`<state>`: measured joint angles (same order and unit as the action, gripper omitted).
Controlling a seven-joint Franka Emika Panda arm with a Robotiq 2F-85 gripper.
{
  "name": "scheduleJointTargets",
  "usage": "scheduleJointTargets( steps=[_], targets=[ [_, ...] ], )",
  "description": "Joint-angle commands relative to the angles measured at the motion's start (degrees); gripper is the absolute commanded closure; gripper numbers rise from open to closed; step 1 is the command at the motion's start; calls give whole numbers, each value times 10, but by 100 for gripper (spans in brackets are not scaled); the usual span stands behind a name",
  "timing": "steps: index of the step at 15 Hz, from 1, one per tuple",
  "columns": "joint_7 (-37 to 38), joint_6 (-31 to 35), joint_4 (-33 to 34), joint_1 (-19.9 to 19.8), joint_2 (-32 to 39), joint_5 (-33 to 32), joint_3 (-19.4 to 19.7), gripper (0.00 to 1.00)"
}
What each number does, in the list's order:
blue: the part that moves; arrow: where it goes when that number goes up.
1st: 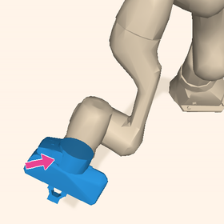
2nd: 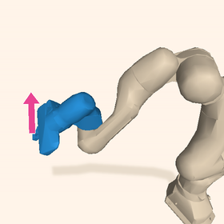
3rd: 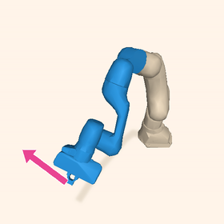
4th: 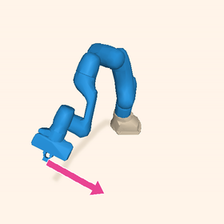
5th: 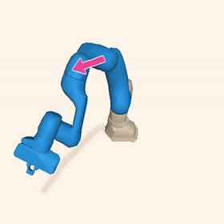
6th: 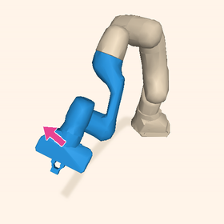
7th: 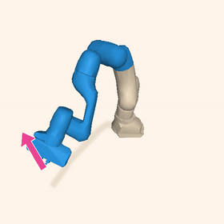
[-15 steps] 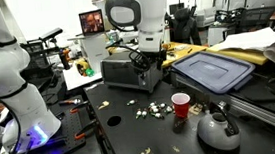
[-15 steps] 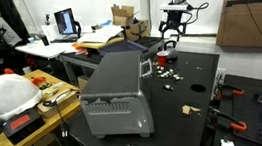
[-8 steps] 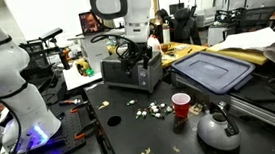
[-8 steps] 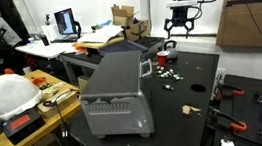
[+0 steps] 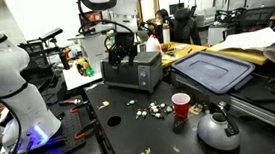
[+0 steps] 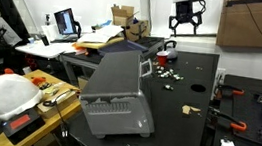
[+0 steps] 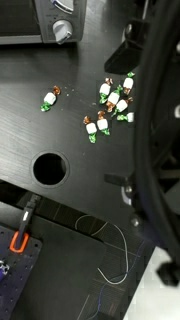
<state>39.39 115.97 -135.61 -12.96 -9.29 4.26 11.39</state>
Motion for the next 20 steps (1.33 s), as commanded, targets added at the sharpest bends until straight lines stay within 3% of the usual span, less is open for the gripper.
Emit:
scheduleJointTargets(
  steps=[1,11,16,20],
  targets=[
    [-41,-39,-17,2,-41,-15,-13,0],
    [-158,-87,-16,6,-75,-34,-38,0],
    [-206,-127,-7,20,-70,-101,-58,0],
    [-188,-112,-5,25,-57,-91,-60,0]
  ],
)
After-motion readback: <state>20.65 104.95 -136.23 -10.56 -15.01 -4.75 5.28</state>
